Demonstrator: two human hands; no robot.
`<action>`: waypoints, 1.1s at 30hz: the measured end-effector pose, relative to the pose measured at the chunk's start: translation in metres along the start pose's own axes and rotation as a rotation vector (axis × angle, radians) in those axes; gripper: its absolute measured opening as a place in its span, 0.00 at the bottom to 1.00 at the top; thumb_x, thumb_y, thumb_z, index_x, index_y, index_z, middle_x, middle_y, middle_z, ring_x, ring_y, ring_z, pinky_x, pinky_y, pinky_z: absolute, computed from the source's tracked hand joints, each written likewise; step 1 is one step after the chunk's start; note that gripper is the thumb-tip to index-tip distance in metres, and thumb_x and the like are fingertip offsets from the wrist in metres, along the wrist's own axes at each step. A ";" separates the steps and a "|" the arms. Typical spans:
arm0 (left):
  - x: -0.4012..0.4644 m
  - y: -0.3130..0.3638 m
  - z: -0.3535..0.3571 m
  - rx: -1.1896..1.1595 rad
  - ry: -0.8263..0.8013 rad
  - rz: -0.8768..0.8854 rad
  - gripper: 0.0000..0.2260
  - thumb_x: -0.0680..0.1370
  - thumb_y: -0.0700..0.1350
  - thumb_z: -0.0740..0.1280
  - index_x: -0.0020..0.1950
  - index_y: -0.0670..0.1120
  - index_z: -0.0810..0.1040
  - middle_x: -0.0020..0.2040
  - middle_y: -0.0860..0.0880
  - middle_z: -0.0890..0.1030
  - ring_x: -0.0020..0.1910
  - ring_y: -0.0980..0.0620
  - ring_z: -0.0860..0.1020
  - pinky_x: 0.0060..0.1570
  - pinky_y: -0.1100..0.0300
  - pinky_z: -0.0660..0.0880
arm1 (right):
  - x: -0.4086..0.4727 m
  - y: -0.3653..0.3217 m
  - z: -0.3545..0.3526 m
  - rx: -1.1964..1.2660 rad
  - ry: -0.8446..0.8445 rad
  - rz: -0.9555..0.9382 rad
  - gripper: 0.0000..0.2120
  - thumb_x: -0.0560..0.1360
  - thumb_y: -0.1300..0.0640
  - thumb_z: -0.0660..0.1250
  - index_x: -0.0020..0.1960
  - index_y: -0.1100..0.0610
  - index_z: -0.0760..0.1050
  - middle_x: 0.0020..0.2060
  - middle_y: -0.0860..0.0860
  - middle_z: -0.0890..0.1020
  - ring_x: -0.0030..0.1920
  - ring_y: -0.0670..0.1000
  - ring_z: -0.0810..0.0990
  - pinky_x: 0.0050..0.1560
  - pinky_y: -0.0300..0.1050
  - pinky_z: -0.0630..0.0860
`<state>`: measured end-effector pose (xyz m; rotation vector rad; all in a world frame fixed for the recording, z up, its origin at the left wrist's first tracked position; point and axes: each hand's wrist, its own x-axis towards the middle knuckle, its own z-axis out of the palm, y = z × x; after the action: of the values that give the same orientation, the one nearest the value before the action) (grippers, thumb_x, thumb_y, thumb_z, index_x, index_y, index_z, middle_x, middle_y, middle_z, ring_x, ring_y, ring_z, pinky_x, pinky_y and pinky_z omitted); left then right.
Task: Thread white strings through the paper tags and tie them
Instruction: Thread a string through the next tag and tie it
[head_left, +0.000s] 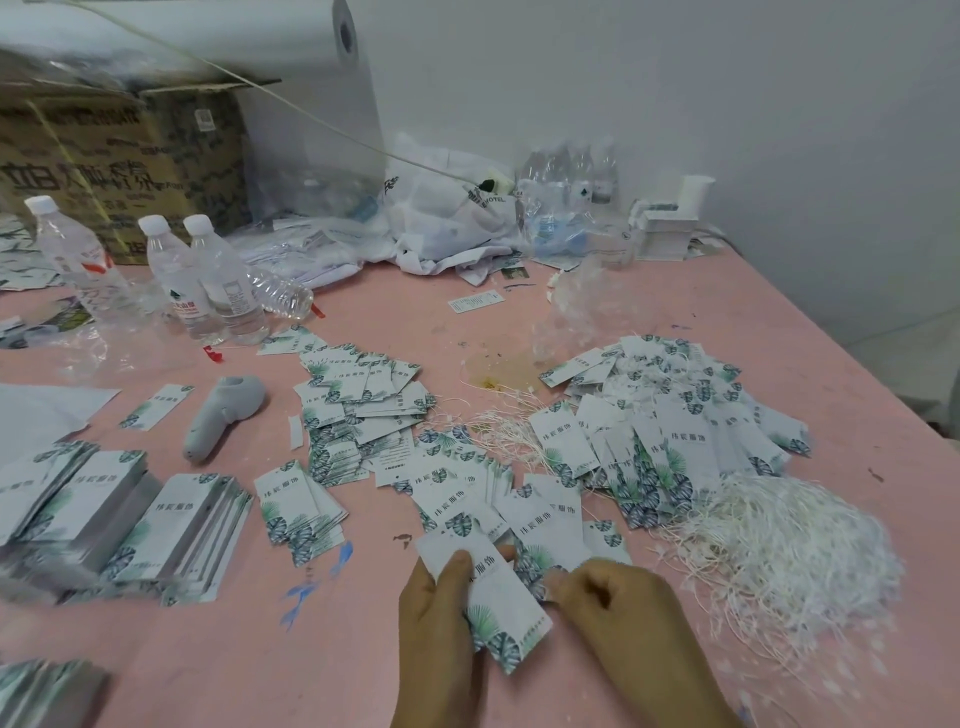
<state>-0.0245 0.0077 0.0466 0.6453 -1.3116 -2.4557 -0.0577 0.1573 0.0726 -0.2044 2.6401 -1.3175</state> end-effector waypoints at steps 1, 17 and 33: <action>0.000 0.000 -0.001 0.006 -0.004 0.003 0.12 0.82 0.38 0.58 0.57 0.41 0.80 0.46 0.34 0.85 0.44 0.36 0.85 0.44 0.43 0.81 | 0.002 0.004 -0.009 -0.002 0.068 0.004 0.14 0.71 0.40 0.69 0.34 0.48 0.77 0.28 0.41 0.79 0.26 0.40 0.74 0.30 0.33 0.72; -0.005 -0.001 0.000 0.130 -0.103 -0.007 0.11 0.83 0.40 0.59 0.58 0.49 0.80 0.44 0.35 0.85 0.37 0.40 0.84 0.33 0.55 0.80 | 0.037 0.035 -0.054 -0.517 0.165 0.168 0.17 0.73 0.50 0.65 0.28 0.55 0.72 0.19 0.48 0.76 0.20 0.47 0.71 0.29 0.38 0.70; -0.007 0.000 0.001 0.132 -0.148 -0.003 0.11 0.83 0.40 0.59 0.61 0.47 0.78 0.46 0.38 0.86 0.40 0.42 0.85 0.34 0.58 0.80 | 0.034 0.015 -0.076 0.807 0.038 -0.038 0.06 0.71 0.58 0.67 0.38 0.57 0.81 0.39 0.57 0.83 0.39 0.51 0.80 0.43 0.41 0.80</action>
<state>-0.0191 0.0112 0.0485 0.5035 -1.5398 -2.4759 -0.1082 0.2182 0.1016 -0.1061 1.9168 -2.2635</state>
